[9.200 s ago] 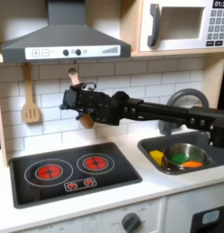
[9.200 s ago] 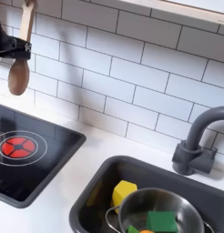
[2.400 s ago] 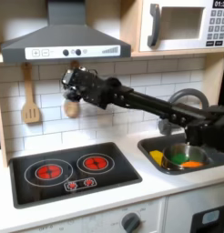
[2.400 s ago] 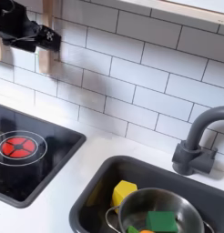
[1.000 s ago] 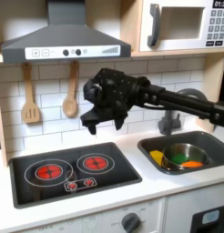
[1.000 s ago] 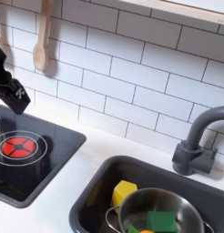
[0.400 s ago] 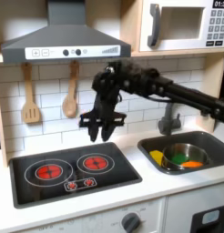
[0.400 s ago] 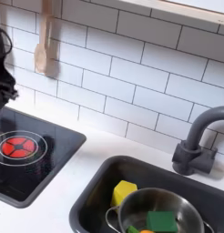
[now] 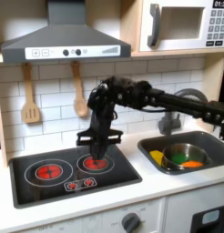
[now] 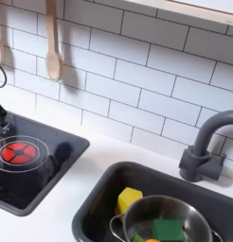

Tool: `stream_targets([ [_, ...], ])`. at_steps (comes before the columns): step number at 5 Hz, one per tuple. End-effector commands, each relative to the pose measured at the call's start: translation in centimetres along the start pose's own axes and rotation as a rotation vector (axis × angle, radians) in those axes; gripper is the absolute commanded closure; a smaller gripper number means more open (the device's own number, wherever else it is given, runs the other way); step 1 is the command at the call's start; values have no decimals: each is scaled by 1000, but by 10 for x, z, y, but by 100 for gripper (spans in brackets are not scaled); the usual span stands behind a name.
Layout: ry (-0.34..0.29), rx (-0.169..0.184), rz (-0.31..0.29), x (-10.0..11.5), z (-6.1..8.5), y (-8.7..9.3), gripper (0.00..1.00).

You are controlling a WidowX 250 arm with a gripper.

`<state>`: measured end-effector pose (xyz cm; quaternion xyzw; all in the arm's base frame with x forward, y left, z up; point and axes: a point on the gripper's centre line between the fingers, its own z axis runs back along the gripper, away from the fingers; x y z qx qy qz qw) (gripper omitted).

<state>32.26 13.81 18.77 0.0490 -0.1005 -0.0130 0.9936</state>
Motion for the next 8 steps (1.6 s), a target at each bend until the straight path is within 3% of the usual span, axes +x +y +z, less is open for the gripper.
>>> stream_targets([
  [1,21,-24,63,-10,-8,9,100],
  [2,61,-47,65,-14,-22,6,100],
  [6,91,-29,101,-14,-37,13,100],
  [8,141,-21,108,-17,-50,14,100],
])
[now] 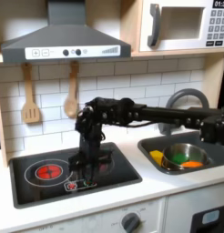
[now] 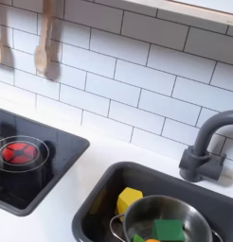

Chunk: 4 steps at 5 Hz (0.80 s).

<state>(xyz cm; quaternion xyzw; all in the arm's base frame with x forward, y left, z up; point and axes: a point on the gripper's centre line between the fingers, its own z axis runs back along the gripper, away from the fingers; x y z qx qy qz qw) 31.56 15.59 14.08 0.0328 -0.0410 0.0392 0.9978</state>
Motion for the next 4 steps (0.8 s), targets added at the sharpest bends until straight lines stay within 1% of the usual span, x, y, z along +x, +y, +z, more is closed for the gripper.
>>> stream_targets([
  [1,30,10,9,-1,-7,3,100],
  [2,26,10,6,1,-6,2,100],
  [4,41,18,13,1,-8,3,100],
])
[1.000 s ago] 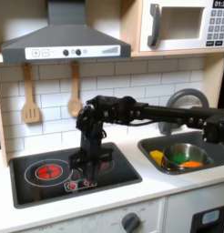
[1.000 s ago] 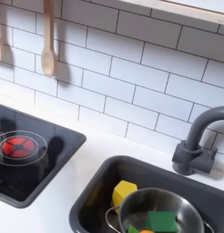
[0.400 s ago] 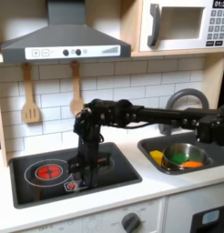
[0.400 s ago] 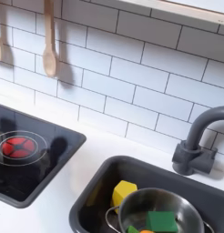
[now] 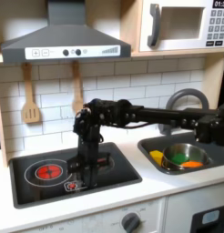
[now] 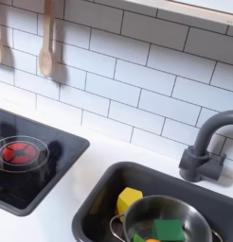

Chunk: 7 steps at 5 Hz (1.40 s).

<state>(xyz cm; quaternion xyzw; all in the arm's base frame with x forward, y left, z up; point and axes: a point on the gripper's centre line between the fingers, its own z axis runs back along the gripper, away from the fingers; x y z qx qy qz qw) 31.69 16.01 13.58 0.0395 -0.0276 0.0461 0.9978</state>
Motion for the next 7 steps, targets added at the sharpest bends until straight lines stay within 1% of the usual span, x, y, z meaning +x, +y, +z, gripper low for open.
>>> stream_targets([
  [1,-29,2,1,3,6,2,100],
  [2,-25,-1,-11,3,6,3,100],
  [3,-32,-12,-23,4,7,-1,100],
  [4,-46,-23,-18,5,12,-3,100],
  [5,-51,-28,-14,5,14,-3,100],
  [6,-86,-21,5,6,28,0,100],
  [7,-93,-13,35,5,28,8,100],
])
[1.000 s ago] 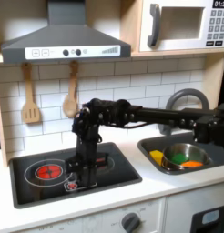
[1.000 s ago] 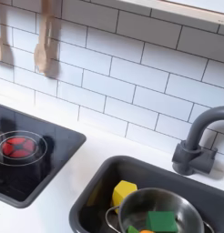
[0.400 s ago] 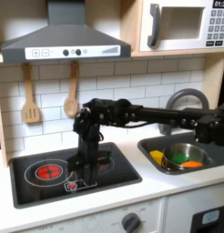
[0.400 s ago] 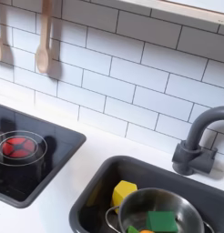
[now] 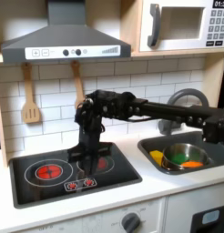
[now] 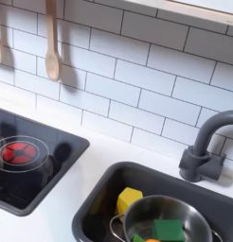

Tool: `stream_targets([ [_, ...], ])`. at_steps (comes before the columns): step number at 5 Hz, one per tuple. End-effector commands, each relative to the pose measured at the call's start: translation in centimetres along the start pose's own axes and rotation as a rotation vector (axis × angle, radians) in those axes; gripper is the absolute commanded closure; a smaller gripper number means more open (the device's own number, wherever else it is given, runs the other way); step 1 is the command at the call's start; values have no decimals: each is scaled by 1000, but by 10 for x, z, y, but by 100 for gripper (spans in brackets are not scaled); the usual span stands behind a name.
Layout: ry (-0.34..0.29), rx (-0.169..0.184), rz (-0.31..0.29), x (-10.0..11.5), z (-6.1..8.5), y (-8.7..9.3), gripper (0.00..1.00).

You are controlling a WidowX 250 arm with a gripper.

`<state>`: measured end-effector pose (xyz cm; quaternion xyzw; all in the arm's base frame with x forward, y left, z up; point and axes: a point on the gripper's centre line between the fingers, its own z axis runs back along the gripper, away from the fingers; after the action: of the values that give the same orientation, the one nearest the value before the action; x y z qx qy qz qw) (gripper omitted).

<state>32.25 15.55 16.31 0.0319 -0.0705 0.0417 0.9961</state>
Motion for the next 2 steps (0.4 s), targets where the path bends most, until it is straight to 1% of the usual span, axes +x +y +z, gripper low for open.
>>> stream_targets([
  [1,0,18,61,-4,-2,18,100],
  [2,-15,18,79,-5,0,24,100],
])
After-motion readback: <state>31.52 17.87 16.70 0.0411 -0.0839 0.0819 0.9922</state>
